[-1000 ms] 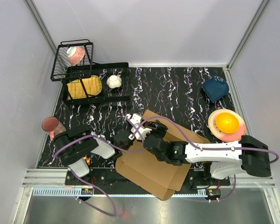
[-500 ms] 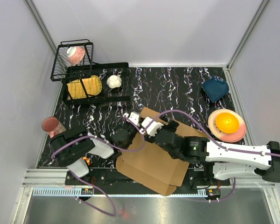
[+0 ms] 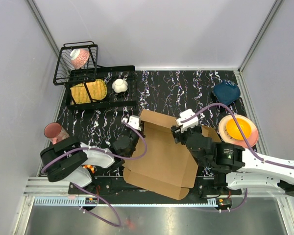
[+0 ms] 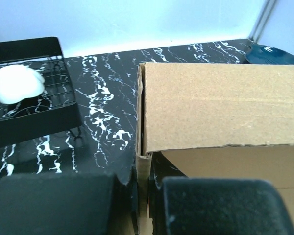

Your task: Fold the paper box

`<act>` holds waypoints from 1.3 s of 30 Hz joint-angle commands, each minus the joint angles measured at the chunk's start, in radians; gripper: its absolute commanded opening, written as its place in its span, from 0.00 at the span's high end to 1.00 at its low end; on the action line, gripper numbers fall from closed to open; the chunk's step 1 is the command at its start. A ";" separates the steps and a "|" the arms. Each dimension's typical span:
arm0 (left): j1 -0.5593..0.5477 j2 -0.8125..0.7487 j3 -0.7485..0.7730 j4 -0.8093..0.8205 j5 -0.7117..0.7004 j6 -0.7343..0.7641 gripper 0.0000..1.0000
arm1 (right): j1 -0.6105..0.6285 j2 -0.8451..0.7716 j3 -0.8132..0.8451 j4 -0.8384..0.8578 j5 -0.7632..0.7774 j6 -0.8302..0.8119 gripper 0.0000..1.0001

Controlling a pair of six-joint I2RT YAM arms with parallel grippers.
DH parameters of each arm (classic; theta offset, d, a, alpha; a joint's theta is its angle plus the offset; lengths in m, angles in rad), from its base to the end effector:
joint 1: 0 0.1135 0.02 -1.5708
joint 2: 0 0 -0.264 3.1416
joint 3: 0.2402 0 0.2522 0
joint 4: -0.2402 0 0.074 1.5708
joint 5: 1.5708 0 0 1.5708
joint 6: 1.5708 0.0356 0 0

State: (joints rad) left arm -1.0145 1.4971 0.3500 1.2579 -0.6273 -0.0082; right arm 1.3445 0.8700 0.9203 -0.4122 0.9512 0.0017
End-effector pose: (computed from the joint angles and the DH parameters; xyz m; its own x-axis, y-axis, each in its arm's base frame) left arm 0.1541 -0.2082 0.1895 0.0553 -0.1015 -0.9933 0.3800 0.9221 -0.0730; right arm 0.0686 0.1688 0.3540 -0.0801 -0.3435 -0.9357 -0.3949 0.8729 -0.2866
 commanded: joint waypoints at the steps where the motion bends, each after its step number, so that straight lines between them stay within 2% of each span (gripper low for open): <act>1: -0.010 -0.070 0.030 -0.089 -0.146 -0.041 1.00 | -0.054 0.007 0.038 0.026 0.051 0.211 0.41; 4: -0.009 -0.077 0.060 -0.230 -0.193 -0.058 1.00 | -0.132 0.027 0.037 -0.014 -0.031 0.314 0.44; 7: -0.009 -0.078 0.024 -0.207 -0.187 -0.050 1.00 | -0.180 0.027 0.019 -0.019 -0.084 0.371 0.47; 9: -0.007 -0.078 0.017 -0.207 -0.167 -0.039 1.00 | -0.206 0.021 0.015 -0.033 -0.075 0.394 0.45; 13: 0.002 -0.071 0.058 -0.354 -0.170 -0.045 1.00 | -0.257 -0.002 0.043 -0.131 -0.006 0.495 0.31; 14: 0.004 -0.070 0.060 -0.368 -0.181 -0.050 1.00 | -0.275 -0.005 0.054 -0.210 0.001 0.523 0.31; 17: 0.022 -0.077 0.064 -0.420 -0.173 -0.090 1.00 | -0.364 -0.028 0.060 -0.295 -0.037 0.595 0.32; 20: 0.047 -0.095 0.110 -0.576 -0.149 -0.163 1.00 | -0.400 -0.069 0.014 -0.313 -0.077 0.647 0.38; 24: 0.071 -0.101 0.193 -0.844 -0.114 -0.231 1.00 | -0.400 -0.104 -0.018 -0.341 -0.091 0.707 0.39; 27: 0.094 -0.087 0.247 -0.971 -0.092 -0.274 1.00 | -0.400 -0.106 -0.024 -0.391 -0.103 0.794 0.39; 31: 0.119 -0.087 0.250 -1.000 -0.087 -0.321 1.00 | -0.400 -0.095 -0.072 -0.430 -0.155 0.912 0.40; 35: 0.119 -0.118 0.199 -0.947 -0.113 -0.352 1.00 | -0.400 -0.085 -0.139 -0.419 -0.175 1.003 0.41; 39: 0.119 -0.165 0.153 -0.904 -0.149 -0.368 1.00 | -0.401 -0.111 -0.204 -0.404 -0.186 1.081 0.54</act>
State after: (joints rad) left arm -0.9016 1.3666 0.5636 0.4118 -0.7406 -0.3416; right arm 0.9485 0.7872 0.7635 -0.8158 0.7753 0.9394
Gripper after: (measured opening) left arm 0.050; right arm 0.515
